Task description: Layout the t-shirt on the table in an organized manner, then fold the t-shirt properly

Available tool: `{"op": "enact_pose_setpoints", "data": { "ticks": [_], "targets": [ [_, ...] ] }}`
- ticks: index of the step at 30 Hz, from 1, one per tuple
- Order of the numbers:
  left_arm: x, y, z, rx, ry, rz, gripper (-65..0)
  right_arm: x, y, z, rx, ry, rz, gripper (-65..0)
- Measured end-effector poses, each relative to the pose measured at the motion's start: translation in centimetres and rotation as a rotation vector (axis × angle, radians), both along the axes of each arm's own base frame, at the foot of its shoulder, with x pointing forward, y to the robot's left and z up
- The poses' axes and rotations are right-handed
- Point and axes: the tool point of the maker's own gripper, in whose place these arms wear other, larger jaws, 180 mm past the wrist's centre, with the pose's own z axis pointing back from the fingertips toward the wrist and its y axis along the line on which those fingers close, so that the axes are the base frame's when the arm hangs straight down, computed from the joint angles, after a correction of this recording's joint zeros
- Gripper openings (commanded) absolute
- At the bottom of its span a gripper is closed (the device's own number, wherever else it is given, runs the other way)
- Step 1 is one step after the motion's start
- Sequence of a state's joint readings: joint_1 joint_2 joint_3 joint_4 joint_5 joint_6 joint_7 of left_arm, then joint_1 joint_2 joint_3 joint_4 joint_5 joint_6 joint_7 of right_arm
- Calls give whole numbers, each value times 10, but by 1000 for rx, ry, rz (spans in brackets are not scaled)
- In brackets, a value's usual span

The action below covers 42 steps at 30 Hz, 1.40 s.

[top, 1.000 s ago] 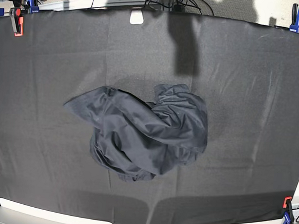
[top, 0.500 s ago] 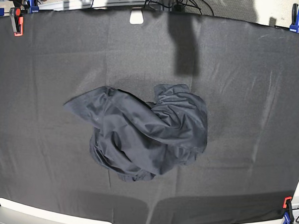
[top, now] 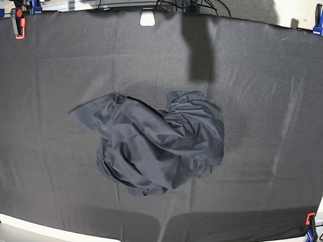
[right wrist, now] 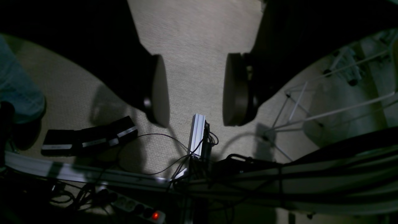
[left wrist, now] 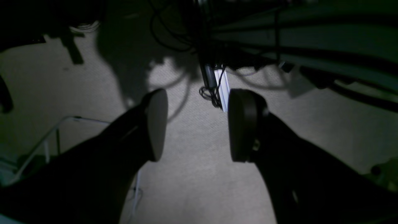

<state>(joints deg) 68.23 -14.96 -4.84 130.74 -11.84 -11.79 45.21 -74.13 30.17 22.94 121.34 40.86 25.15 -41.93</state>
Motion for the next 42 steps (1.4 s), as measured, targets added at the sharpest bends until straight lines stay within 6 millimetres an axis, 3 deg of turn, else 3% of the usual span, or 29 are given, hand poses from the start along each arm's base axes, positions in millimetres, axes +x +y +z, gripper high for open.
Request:
{"op": "enact_pose_setpoints", "data": {
  "ticks": [9,13,18,22,26,31,35,42],
  "targets": [
    [13,-4,13,-7,-49,-8,-358,12,3,4,-22,-44,34,-377],
    [16,-4,14,-8,-57,-9,-358,37,4,5,-16,-122,28,-377],
    [36,-5,15,-10,-113,-7,-358,59,8,6,-6,-189,-2,-377],
    [54,-7,14,-30,-127,2,-358,93,16,11,32,-297,-56,-377],
    [93,-17,21,-92,-197,9,-358,142,28,29,112,-447,-115,-377],
    [167,-18,49,-104,-420,-3,-358,197,32,54,143,-624,-131,-377],
    [209,-19,75,-107,-562,-11,-358,243,33,93,187,-836,-150,-377],
    [268,-20,131,-123,-822,-17,-358,293,33,149,210,-1069,-132,-377]
  ]
}}
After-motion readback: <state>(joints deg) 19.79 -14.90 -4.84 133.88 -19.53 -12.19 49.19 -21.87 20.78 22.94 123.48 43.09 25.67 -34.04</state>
